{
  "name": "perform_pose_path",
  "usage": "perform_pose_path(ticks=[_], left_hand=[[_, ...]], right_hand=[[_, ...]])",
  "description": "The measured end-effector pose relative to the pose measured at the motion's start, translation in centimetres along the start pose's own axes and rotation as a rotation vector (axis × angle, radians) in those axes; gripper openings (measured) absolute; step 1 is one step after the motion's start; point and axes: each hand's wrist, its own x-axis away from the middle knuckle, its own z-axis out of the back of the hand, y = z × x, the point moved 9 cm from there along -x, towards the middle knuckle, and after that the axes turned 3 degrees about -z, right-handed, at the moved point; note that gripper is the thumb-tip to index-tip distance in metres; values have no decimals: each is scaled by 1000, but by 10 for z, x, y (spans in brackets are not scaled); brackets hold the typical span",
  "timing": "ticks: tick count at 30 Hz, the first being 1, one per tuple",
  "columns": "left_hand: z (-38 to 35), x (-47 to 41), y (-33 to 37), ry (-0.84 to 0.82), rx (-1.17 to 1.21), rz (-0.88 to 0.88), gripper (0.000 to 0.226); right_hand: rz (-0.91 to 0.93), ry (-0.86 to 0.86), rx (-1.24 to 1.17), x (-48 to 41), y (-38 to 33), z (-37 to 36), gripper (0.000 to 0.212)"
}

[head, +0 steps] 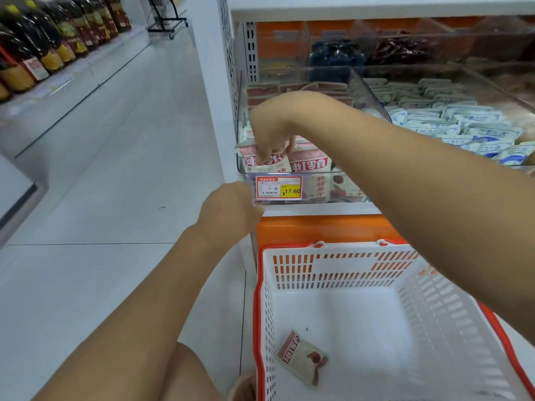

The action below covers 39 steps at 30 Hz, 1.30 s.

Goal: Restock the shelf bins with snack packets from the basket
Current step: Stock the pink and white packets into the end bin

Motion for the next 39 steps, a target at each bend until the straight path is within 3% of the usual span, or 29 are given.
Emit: perform_pose_path(ticks=[3, 9, 14, 18, 20, 23, 27, 31, 33, 37, 39], left_hand=[[-3, 2, -4, -8, 50, 6, 38], [2, 3, -13, 20, 51, 12, 39], [-7, 2, -8, -17, 63, 3, 38], [-13, 7, -6, -57, 45, 0, 29], [-20, 11, -7, -86, 30, 10, 31], [-29, 19, -8, -128, 33, 23, 26], [-39, 29, -2, -203, 31, -41, 22], [-56, 30, -2, -288, -60, -68, 33], [-78, 31, -8, -395, -155, -63, 32], [-136, 42, -33, -638, -233, 6, 32], [-161, 47, -39, -683, -206, 2, 21]], right_hand=[[-64, -130, 33, -9, 3, -6, 35], [-106, -197, -22, -21, 8, -20, 48], [-103, -170, -151, -17, 15, -27, 19], [-89, -88, -228, -9, 15, -28, 28], [-59, -58, -274, -2, 14, -28, 20], [-57, 158, -256, 10, 20, -21, 21], [-111, 686, -196, 46, 31, -5, 27], [16, 879, -367, 89, 35, -33, 35], [35, 756, -354, 85, 35, -81, 40], [-73, 253, -313, 48, 48, -230, 41], [-139, 31, -349, 33, 59, -307, 41]])
